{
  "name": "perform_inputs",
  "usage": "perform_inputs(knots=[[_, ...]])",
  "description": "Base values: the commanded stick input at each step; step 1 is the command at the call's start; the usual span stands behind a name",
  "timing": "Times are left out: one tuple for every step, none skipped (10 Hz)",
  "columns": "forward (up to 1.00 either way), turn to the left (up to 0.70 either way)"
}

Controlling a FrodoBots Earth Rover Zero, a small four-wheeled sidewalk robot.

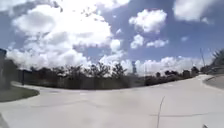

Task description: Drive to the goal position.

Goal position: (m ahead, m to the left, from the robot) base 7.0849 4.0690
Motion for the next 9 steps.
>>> perform_inputs(knots=[[1.0, 0.0], [1.0, 0.0], [1.0, 0.0], [1.0, 0.0], [1.0, 0.07], [1.0, 0.25], [1.0, 0.4], [1.0, 0.4], [1.0, 0.4]])
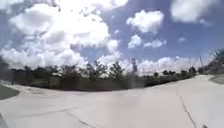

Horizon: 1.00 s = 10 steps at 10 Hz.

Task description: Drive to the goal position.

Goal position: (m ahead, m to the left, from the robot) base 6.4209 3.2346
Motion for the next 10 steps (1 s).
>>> perform_inputs(knots=[[1.0, 0.4], [1.0, 0.4], [1.0, 0.4], [1.0, 0.4], [1.0, 0.4], [1.0, 0.4], [1.0, 0.4], [1.0, 0.4], [1.0, 0.4], [1.0, 0.4]])
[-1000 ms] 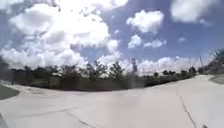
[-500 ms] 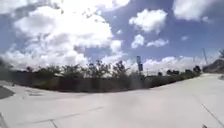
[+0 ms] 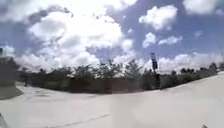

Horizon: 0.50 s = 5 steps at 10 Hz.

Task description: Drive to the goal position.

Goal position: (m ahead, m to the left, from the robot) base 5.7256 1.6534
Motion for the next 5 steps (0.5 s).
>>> perform_inputs(knots=[[1.0, 0.4], [1.0, 0.4], [1.0, 0.4], [1.0, 0.4], [1.0, 0.4]])
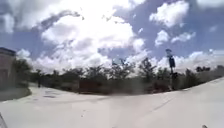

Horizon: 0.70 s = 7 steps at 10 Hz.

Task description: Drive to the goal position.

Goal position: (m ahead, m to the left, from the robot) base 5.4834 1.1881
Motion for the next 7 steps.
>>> perform_inputs(knots=[[1.0, 0.4], [1.0, 0.4], [1.0, 0.4], [1.0, 0.4], [1.0, 0.4], [1.0, 0.4], [1.0, 0.4]])
